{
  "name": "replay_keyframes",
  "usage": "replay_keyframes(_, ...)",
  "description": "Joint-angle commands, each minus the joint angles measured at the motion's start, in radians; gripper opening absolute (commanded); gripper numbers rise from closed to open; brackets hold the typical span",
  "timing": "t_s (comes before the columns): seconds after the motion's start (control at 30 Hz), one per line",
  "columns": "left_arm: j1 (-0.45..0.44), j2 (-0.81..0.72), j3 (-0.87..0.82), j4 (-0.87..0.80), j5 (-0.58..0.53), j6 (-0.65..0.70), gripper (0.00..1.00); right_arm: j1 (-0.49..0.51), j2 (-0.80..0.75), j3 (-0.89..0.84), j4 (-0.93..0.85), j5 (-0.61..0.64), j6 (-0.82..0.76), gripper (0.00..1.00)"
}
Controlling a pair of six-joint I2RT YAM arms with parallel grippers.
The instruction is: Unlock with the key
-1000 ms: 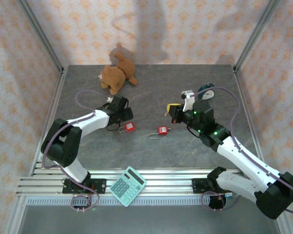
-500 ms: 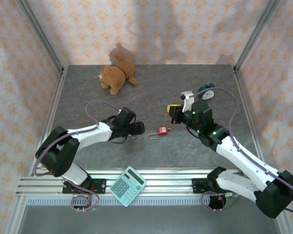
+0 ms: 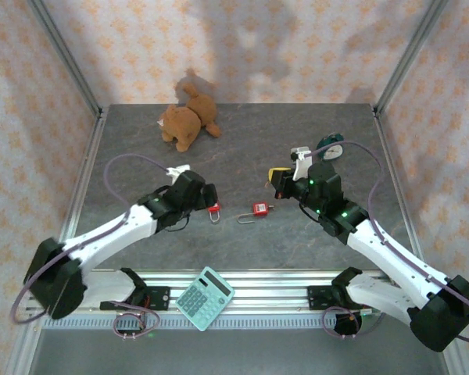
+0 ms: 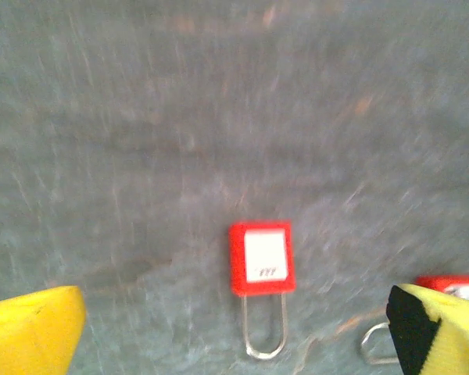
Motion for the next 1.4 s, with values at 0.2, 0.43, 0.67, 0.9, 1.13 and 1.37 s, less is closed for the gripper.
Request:
replay_keyframes(0.2, 0.192, -0.126, -0.052, 0.034, 0.112, 0.076, 0.86, 0.006, -0.006, 0.001, 0.040, 0.020, -0.011, 0.00)
replay_keyframes(0.43, 0.115, 0.178, 0.261, -0.320, 0.149, 0.107, 0.72, 0.006, -0.008, -0.012, 0.043, 0.035, -0.022, 0.00)
replay_keyframes(0.67, 0.057, 0.526, 0.570, -0.606, 0.215, 0.088, 0.72, 0.007, -0.017, -0.027, 0.053, 0.041, -0.029, 0.00)
replay_keyframes(0.9, 0.024, 0.709, 0.730, -0.731, 0.237, 0.047, 0.74, 0.007, -0.029, -0.036, 0.056, 0.023, -0.020, 0.00)
replay_keyframes(1.13, -0.008, 0.808, 0.729, -0.691, 0.284, 0.028, 0.73, 0.006, -0.042, -0.045, 0.057, 0.022, -0.020, 0.00)
replay_keyframes(1.37, -0.008, 0.816, 0.684, -0.627, 0.265, 0.001, 0.69, 0.006, -0.046, -0.051, 0.059, 0.016, -0.016, 0.00)
